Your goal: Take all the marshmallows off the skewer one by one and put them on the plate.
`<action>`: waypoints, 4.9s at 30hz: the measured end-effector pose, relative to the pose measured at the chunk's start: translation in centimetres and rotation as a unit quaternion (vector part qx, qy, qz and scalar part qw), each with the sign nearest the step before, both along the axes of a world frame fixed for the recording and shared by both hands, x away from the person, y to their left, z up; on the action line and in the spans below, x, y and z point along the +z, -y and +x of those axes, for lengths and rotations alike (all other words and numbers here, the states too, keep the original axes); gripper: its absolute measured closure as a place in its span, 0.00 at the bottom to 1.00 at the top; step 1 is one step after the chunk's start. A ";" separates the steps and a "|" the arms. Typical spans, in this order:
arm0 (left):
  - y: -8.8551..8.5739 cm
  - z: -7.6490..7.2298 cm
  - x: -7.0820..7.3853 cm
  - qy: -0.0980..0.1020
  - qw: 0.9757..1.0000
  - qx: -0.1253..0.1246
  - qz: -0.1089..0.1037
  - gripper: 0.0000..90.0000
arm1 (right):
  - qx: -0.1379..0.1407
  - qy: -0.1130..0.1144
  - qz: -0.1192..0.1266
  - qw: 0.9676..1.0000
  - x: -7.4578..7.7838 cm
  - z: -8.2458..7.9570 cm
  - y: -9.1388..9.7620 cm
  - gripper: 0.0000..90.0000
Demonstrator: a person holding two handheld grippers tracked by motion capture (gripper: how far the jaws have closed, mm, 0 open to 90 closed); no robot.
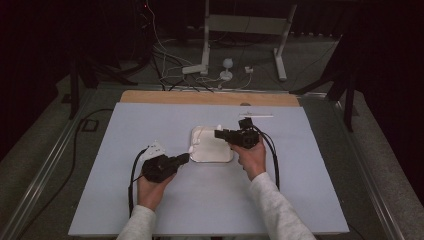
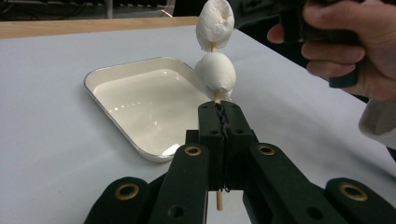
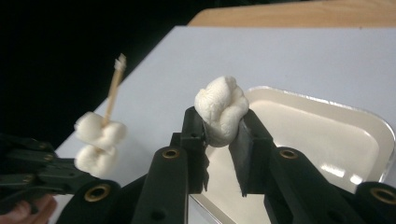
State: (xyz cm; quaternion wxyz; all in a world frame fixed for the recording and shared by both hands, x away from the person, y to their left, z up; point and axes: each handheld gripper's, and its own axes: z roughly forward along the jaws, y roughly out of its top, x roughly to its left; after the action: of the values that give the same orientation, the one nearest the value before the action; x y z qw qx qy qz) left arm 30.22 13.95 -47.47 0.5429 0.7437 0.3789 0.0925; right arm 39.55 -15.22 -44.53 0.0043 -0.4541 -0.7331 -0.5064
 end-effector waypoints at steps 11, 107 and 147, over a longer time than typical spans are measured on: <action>0.1 0.1 -0.1 -0.003 1.000 0.001 0.001 1.00 | -0.002 -0.038 -0.045 0.998 -2.5 0.7 -0.7 0.78; 1.5 -0.2 -0.2 -0.002 0.999 -0.004 -0.032 1.00 | 0.096 -0.056 0.124 0.986 -0.7 -2.3 -3.3 0.86; 1.3 -0.5 -0.3 0.023 0.998 -0.030 0.049 1.00 | -0.012 -0.010 0.144 0.990 1.1 -1.2 0.2 0.93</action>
State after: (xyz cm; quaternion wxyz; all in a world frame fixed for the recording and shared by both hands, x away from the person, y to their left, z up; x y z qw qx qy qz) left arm 29.70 12.65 -47.78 0.5169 0.7781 0.3388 0.1120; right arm 38.32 -15.37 -43.45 0.0708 -0.4621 -0.6473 -0.6020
